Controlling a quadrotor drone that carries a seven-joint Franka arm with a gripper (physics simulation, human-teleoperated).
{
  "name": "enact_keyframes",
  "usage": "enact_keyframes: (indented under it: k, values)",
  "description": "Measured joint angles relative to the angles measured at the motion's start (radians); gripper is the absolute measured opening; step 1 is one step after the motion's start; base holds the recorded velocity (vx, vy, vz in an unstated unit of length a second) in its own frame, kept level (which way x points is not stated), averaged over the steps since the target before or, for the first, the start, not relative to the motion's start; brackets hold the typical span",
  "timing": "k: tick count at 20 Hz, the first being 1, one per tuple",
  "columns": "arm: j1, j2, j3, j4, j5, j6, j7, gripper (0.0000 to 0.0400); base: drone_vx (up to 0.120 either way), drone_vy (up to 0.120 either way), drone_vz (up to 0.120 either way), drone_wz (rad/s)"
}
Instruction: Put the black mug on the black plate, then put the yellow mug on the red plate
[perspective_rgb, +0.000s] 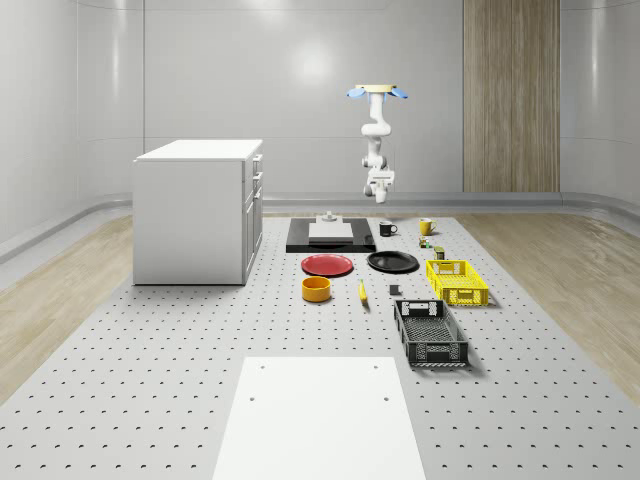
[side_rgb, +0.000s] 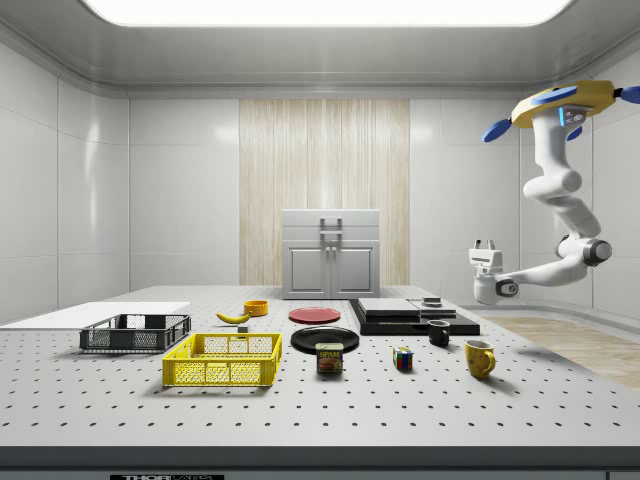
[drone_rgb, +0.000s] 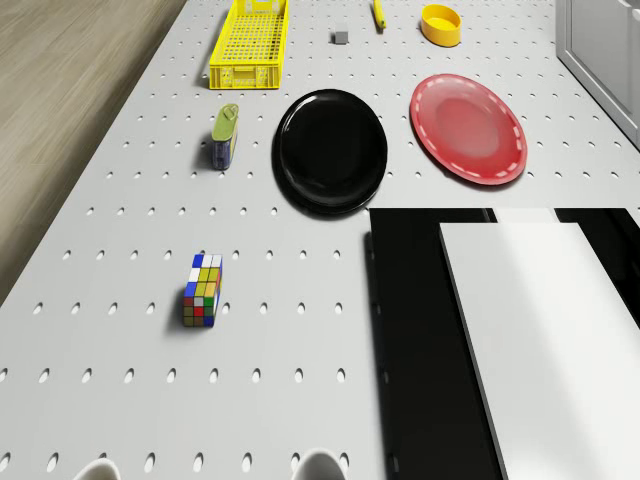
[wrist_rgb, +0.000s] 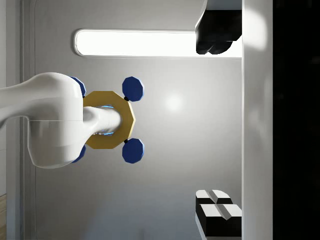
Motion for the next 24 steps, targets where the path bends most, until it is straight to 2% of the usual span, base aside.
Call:
enact_keyframes:
  k: [7,19,24]
  values:
    - [-0.001,-0.003,0.001,-0.003,-0.001,0.005,0.0,0.04,0.109,-0.109,0.0,0.0]
    - [-0.003,-0.009,0.008,-0.009,-0.009,0.014,0.001,0.04,0.113,0.0,0.0,0.0]
    - [-0.006,-0.012,0.017,-0.011,-0.022,0.018,0.002,0.04,0.016,0.0,0.0,0.0]
